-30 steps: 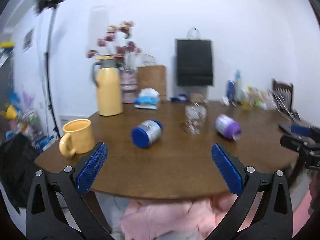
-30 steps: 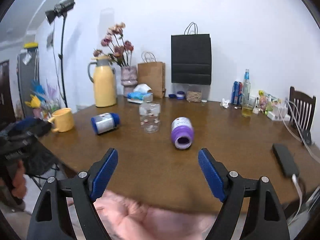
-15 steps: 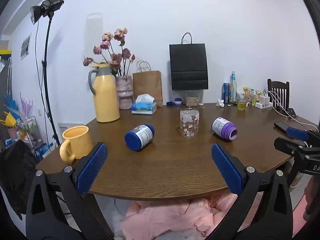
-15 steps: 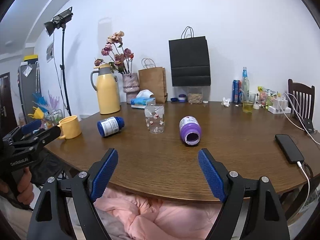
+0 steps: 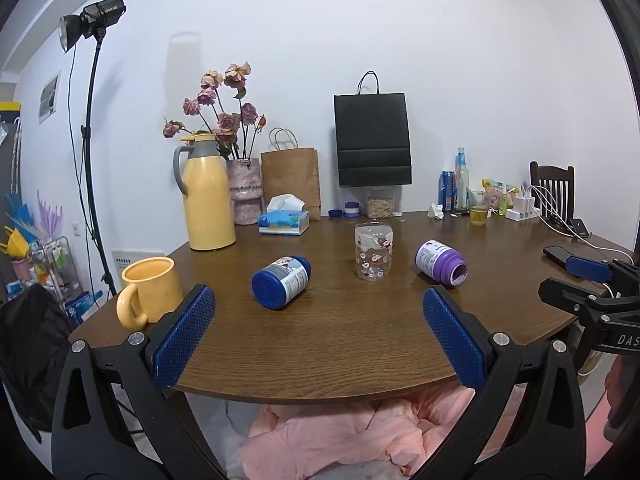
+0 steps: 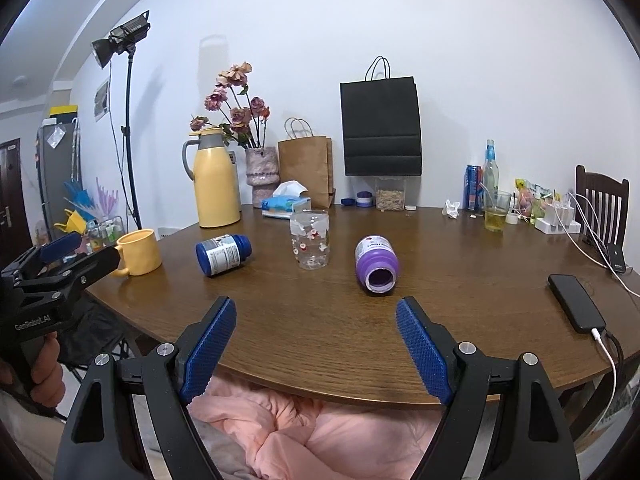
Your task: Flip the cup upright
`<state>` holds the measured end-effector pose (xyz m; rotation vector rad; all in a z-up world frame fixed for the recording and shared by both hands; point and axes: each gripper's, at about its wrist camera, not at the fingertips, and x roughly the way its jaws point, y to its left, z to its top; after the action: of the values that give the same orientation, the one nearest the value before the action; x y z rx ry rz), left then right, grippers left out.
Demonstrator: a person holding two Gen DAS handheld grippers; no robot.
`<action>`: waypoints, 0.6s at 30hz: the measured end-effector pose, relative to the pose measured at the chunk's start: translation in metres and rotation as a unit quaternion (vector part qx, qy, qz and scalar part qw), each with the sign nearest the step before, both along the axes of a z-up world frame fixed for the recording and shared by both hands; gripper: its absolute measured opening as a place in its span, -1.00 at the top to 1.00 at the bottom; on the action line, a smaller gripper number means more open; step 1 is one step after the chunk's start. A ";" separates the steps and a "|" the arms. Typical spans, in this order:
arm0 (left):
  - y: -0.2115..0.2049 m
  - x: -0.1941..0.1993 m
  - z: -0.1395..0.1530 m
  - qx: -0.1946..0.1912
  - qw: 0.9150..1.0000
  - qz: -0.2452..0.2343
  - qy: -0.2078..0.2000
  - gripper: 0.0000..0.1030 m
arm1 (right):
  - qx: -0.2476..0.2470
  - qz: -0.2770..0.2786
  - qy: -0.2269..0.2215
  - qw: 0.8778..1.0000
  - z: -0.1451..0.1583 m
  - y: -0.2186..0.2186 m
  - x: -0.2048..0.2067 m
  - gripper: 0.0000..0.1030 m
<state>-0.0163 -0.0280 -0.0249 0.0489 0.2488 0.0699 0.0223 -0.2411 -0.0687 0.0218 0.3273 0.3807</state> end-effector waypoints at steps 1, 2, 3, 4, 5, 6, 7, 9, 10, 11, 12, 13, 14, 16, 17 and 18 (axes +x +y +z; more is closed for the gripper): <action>0.000 0.001 -0.001 -0.001 1.000 -0.004 0.003 -1.00 | 0.000 0.000 0.000 1.000 0.000 0.000 0.001 -0.68; 0.000 0.002 -0.001 -0.004 1.000 -0.005 0.006 -1.00 | -0.001 0.000 -0.001 1.000 0.001 0.000 0.001 -0.68; 0.000 0.003 -0.001 -0.006 1.000 -0.005 0.009 -1.00 | -0.003 -0.002 -0.002 1.000 0.000 0.000 0.000 -0.68; 0.001 0.003 -0.002 -0.007 1.000 -0.005 0.010 -1.00 | -0.005 -0.003 -0.004 1.000 0.001 0.000 0.000 -0.68; 0.001 0.003 -0.002 -0.008 1.000 -0.005 0.011 -1.00 | -0.006 -0.003 -0.008 1.000 0.001 0.000 -0.001 -0.68; 0.002 0.003 -0.002 -0.010 1.000 -0.004 0.012 -1.00 | -0.007 -0.003 -0.009 1.000 0.002 0.000 -0.002 -0.68; 0.002 0.002 -0.002 -0.011 1.000 -0.005 0.012 -1.00 | -0.007 -0.003 -0.011 1.000 0.002 0.001 -0.003 -0.68; 0.002 0.002 -0.002 -0.011 1.000 -0.003 0.011 -1.00 | -0.009 -0.003 -0.014 1.000 0.002 0.001 -0.003 -0.68; 0.003 0.001 -0.001 -0.012 1.000 -0.004 0.010 -1.00 | -0.009 -0.002 -0.013 1.000 0.002 0.000 -0.003 -0.68; 0.003 0.001 -0.001 -0.011 1.000 -0.004 0.011 -1.00 | -0.008 -0.002 -0.012 1.000 0.002 0.000 -0.003 -0.68; 0.002 0.001 -0.001 -0.010 1.000 -0.003 0.012 -1.00 | -0.008 -0.002 -0.012 1.000 0.002 0.000 -0.003 -0.68; 0.002 0.001 -0.002 -0.009 1.000 -0.003 0.013 -1.00 | -0.007 -0.002 -0.010 1.000 0.001 0.000 -0.002 -0.68; 0.002 0.002 -0.002 -0.009 1.000 -0.004 0.015 -1.00 | -0.007 -0.003 -0.010 1.000 0.001 0.000 -0.003 -0.68; 0.003 0.003 -0.002 -0.010 1.000 -0.006 0.016 -1.00 | -0.005 -0.003 -0.010 1.000 0.001 -0.001 -0.003 -0.68; 0.004 0.003 -0.002 -0.011 1.000 -0.007 0.017 -1.00 | -0.005 -0.003 -0.010 1.000 0.001 -0.001 -0.003 -0.68; 0.003 0.003 -0.002 -0.010 1.000 -0.006 0.017 -1.00 | -0.005 -0.004 -0.010 1.000 0.000 -0.001 -0.003 -0.68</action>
<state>-0.0132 -0.0246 -0.0272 0.0315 0.2840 0.0549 0.0195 -0.2422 -0.0683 0.0088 0.3100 0.3719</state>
